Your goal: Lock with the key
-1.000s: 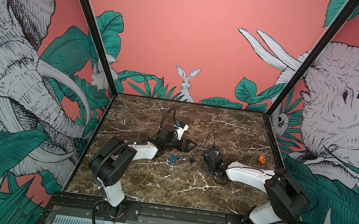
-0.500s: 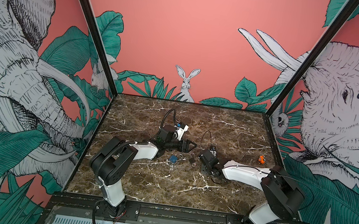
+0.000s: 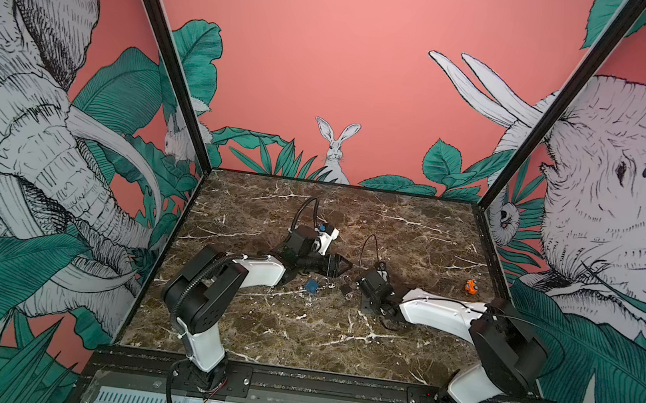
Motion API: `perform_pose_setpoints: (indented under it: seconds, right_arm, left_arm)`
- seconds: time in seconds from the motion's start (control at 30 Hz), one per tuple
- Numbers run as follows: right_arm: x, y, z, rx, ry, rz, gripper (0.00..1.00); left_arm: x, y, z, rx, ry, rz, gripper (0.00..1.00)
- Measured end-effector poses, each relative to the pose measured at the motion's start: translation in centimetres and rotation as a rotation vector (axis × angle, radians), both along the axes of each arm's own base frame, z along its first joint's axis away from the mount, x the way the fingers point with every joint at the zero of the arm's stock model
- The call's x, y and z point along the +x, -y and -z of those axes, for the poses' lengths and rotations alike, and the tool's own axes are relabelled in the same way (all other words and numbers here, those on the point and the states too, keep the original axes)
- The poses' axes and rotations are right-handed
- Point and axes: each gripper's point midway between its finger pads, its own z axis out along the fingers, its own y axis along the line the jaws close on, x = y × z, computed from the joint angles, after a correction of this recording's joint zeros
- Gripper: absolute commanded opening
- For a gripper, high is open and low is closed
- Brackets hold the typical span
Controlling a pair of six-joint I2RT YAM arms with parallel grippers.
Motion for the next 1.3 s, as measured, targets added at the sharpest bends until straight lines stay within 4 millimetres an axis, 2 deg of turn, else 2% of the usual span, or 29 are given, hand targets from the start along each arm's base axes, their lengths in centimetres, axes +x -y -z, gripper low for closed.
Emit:
perform_pose_setpoints:
  seconds: [0.17,0.5,0.77,1.13,1.3]
  right_arm:
    - [-0.7,0.4,-0.8,-0.008,-0.009,-0.048,0.27]
    - [-0.8,0.0,-5.1,0.068,0.070,-0.105,0.26]
    - [-0.6,-0.3,-6.2,0.059,0.080,-0.143,0.25]
    - [-1.2,-0.7,-8.4,0.111,0.117,-0.208,0.24]
    - [-2.1,-0.7,-8.3,0.137,0.130,-0.262,0.24]
  left_arm:
    - [-0.7,1.1,-0.1,0.025,-0.019,0.029,0.68]
    - [-1.3,2.9,0.0,0.039,-0.067,0.079,0.66]
    - [-0.9,3.6,-0.9,0.010,-0.070,0.091,0.66]
    - [-1.6,4.1,-0.6,-0.019,-0.131,0.112,0.66]
    - [-1.9,4.2,-0.7,-0.028,-0.145,0.121,0.66]
